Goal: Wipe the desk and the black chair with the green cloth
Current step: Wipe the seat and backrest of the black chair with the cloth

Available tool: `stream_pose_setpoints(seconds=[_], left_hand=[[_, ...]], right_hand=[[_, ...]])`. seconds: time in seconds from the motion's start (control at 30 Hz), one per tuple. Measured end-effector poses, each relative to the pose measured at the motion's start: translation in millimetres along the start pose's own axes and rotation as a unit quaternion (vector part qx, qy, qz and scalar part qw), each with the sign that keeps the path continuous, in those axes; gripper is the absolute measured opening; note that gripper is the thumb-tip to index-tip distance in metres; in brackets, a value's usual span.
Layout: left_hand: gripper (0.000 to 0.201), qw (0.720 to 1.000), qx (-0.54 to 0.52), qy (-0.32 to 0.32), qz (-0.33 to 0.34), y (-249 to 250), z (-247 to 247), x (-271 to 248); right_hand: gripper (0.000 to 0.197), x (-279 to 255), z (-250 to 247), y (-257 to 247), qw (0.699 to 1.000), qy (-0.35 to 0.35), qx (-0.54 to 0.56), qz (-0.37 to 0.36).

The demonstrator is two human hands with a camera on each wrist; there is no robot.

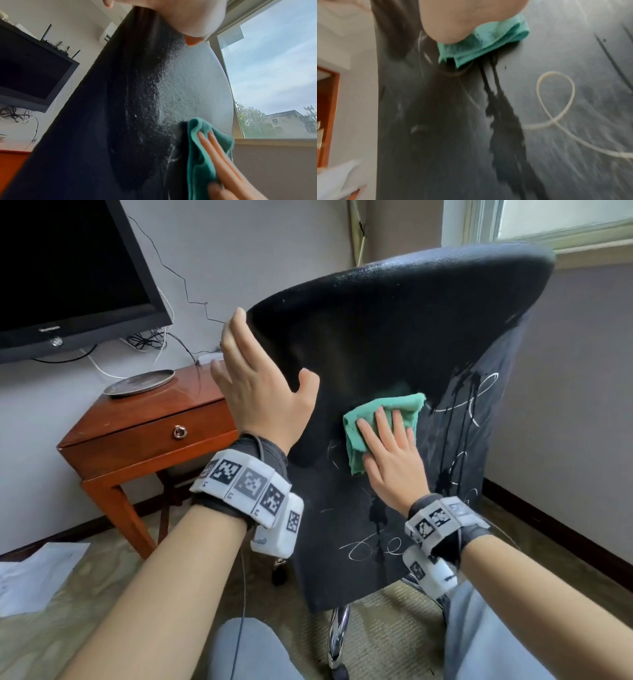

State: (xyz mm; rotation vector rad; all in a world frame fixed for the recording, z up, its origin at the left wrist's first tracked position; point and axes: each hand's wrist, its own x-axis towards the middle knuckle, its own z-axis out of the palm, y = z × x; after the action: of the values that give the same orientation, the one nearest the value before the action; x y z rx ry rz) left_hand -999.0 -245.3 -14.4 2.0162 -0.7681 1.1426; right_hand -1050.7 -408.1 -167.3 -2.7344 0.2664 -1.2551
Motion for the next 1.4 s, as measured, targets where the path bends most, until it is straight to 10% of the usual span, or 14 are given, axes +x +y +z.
stream_pose_setpoints(seconds=[0.17,0.37,0.63,1.03,1.23,1.4], left_hand=[[0.089,0.999,0.038,-0.019,-0.001,-0.9,1.3,0.8],[0.095,0.997,0.072,-0.032,-0.008,-1.7,4.6,2.8],[0.096,0.995,0.084,-0.048,-0.019,-13.8,-3.7,2.7],[0.084,0.985,0.150,-0.081,0.000,-39.9,-32.1,25.0],[0.083,0.972,0.172,-0.074,0.139,3.6,-18.9,21.2],[0.083,0.973,0.184,-0.059,0.130,9.7,-6.5,22.1]], right_hand=[[0.060,67.7,-66.0,55.6,0.985,0.090,0.056,0.137],[0.058,107.6,-90.8,79.1,0.894,0.154,0.285,0.309],[0.067,27.3,-14.7,-30.4,0.920,0.060,0.278,0.269],[0.064,60.6,-55.2,52.7,0.951,0.082,0.199,0.220],[0.065,47.9,-37.9,13.8,0.964,0.057,0.166,0.202],[0.062,42.4,-44.3,18.3,0.956,0.062,0.216,0.189]])
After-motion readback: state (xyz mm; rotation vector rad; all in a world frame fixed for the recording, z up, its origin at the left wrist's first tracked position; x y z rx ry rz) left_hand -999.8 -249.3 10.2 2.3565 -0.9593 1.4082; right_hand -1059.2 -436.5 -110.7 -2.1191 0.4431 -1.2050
